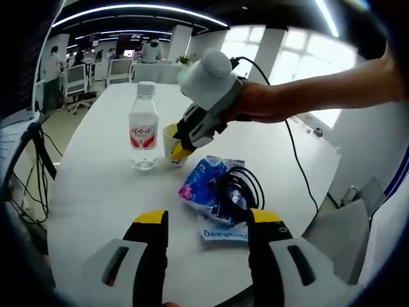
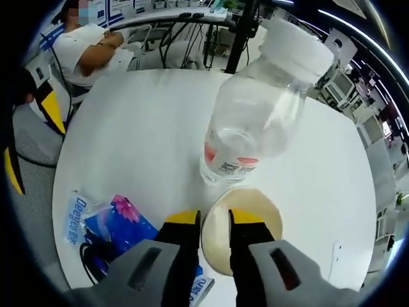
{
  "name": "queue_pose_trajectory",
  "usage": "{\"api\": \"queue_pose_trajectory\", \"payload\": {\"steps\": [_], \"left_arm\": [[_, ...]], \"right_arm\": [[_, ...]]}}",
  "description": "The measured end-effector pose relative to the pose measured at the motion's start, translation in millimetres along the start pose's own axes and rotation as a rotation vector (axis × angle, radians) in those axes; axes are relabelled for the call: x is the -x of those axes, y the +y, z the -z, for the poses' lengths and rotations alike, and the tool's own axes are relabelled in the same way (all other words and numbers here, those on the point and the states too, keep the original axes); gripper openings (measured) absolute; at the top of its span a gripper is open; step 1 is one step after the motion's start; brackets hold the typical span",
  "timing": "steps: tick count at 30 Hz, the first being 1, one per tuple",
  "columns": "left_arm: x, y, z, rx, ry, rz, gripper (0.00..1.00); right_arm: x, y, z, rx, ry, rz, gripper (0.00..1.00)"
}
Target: Arrange the tabletop items into an orderly group along one side of the table until the central work area is clear of visible clutter.
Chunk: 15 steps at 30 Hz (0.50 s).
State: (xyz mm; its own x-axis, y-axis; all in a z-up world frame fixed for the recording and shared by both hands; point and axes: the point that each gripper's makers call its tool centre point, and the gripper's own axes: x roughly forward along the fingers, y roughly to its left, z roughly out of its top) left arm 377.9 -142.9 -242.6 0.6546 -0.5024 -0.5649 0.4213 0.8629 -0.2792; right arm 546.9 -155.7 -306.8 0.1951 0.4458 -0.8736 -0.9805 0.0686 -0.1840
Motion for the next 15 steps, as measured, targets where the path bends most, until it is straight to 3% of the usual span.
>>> {"api": "queue_pose_trajectory", "payload": {"steps": [15], "left_arm": [[2.6,-11.1,0.5,-0.001,0.006,0.009,0.5]], "right_arm": [[28.7,7.3,-2.5,0.054,-0.017,0.024,0.21]]}}
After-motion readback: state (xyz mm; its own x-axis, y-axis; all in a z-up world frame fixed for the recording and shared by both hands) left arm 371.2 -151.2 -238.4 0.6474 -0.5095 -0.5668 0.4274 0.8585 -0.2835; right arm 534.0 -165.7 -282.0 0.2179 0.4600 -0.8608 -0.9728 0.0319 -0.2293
